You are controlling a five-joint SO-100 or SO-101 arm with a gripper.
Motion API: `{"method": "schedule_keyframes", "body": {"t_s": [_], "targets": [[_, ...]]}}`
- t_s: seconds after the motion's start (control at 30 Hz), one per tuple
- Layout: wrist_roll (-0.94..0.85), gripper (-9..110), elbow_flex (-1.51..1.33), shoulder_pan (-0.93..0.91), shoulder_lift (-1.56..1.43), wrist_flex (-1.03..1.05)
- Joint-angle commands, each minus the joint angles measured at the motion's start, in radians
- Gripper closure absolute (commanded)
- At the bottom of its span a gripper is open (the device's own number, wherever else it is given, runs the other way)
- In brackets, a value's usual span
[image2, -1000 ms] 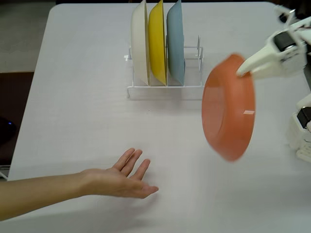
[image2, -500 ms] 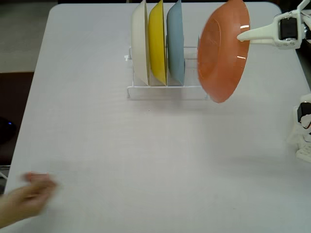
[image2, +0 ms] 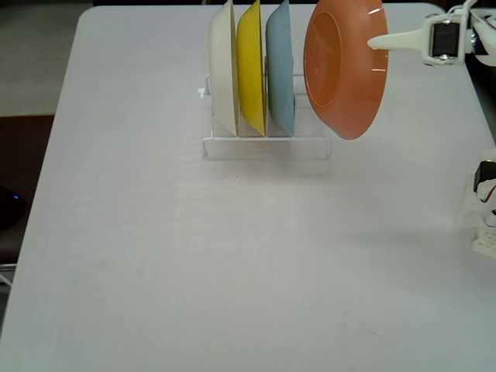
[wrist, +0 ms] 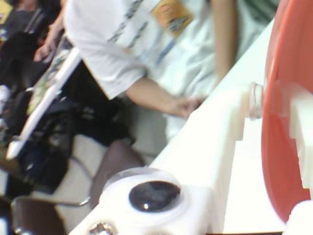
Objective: Can you put the plate away?
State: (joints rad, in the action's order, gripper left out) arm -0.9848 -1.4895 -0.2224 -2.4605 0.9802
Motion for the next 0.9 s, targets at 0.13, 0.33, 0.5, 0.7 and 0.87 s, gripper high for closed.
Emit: {"method": "schedule_keyframes", "body": {"t_s": [0.13, 0.33, 0.5, 0.7, 0.87], "targets": [[-0.008, 102, 0.064, -0.098, 0.043, -0.107], [0.023, 102, 0.071, -0.146, 0.109, -0.209], [0.046, 102, 0.078, -0.17, 0.17, -0.305], [0.066, 102, 0.08, -0.178, 0.215, -0.351], [0.091, 102, 0.063, -0.196, 0.27, -0.41]]}}
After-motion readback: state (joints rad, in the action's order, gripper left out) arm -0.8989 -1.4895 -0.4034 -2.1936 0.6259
